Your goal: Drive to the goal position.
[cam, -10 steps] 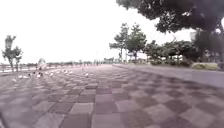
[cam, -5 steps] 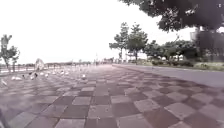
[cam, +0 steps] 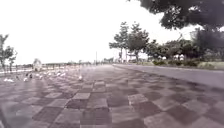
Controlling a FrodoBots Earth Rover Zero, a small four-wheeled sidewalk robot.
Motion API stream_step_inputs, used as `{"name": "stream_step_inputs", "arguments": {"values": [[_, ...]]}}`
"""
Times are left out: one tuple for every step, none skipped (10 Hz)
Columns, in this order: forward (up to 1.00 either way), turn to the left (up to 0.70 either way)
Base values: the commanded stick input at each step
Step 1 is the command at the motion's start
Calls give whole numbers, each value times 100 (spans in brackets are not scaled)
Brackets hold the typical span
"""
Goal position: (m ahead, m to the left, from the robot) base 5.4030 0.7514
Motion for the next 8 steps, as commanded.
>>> {"name": "stream_step_inputs", "arguments": {"values": [[100, 0], [100, 0], [100, 0], [100, 0], [100, 0], [100, 0], [100, 2], [100, 22]]}}
